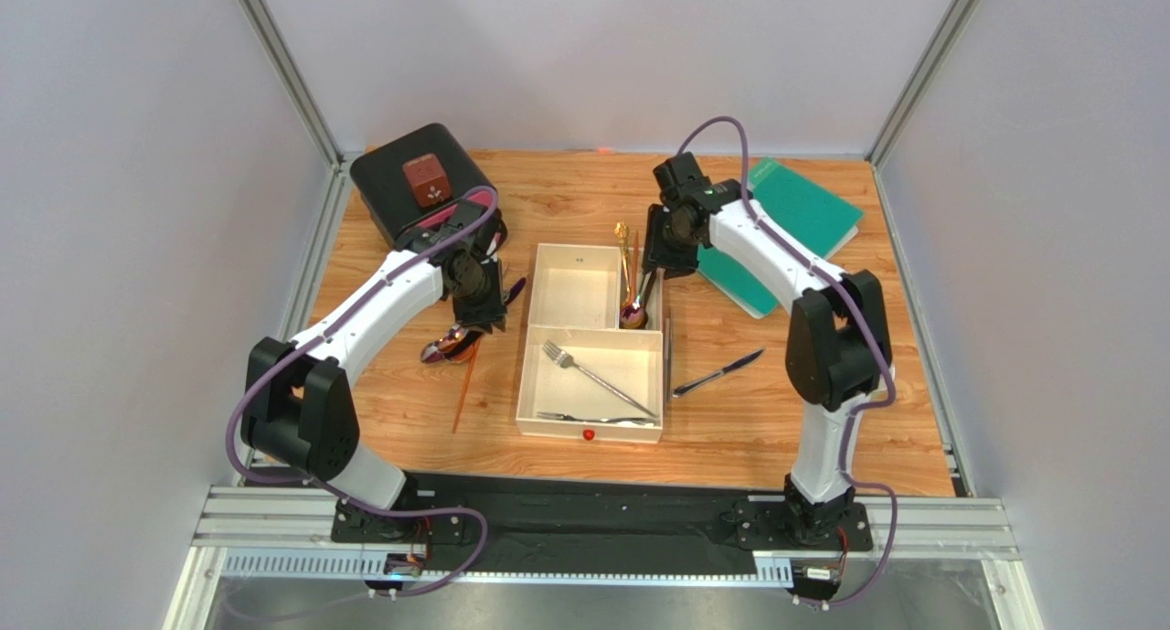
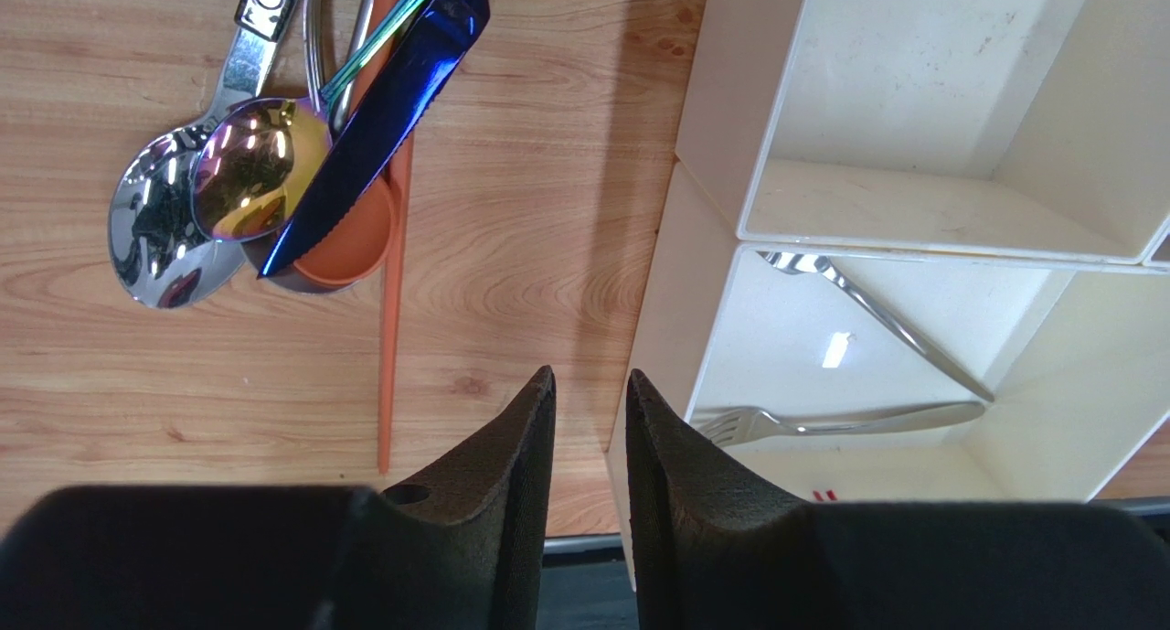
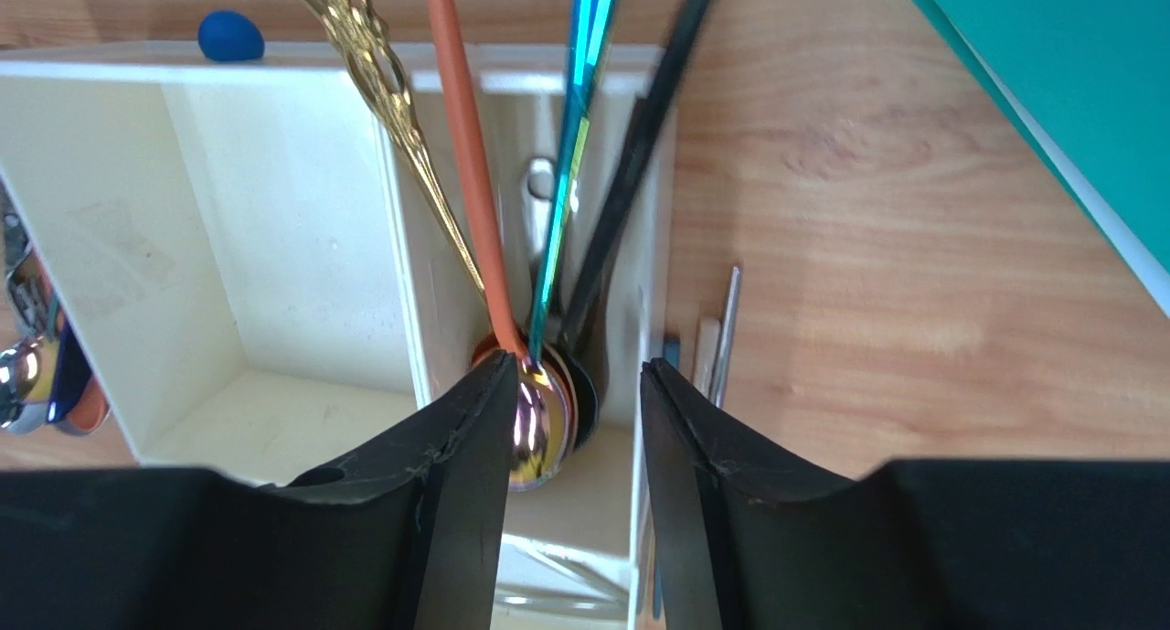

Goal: Sort the eating utensils into containers
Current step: Place the spoon in the storage box.

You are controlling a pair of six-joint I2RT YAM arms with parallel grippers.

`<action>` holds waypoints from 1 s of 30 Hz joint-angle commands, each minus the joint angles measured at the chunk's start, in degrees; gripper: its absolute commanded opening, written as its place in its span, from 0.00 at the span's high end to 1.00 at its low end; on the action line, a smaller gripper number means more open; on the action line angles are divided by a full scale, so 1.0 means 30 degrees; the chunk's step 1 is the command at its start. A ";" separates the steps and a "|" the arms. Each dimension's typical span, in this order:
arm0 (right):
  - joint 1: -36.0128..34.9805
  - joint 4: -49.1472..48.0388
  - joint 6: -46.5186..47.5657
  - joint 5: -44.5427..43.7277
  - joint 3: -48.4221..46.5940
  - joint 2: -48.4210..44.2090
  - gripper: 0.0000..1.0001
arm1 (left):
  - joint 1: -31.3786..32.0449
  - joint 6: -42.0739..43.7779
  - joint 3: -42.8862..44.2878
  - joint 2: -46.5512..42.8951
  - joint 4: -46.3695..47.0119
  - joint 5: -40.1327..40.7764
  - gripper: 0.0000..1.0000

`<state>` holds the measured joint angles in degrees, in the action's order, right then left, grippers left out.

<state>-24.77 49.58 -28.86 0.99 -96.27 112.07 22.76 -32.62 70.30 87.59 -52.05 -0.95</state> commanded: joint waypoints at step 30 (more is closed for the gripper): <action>0.3219 0.0902 -0.1597 0.5291 0.9967 -0.6654 0.36 | -0.0147 0.0181 -0.0611 -0.1012 -0.0168 -0.0591 0.68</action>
<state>-14.63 51.35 -34.06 15.31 -68.82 94.11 22.72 -32.45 68.93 86.85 -52.01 -1.72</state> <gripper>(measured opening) 0.637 0.321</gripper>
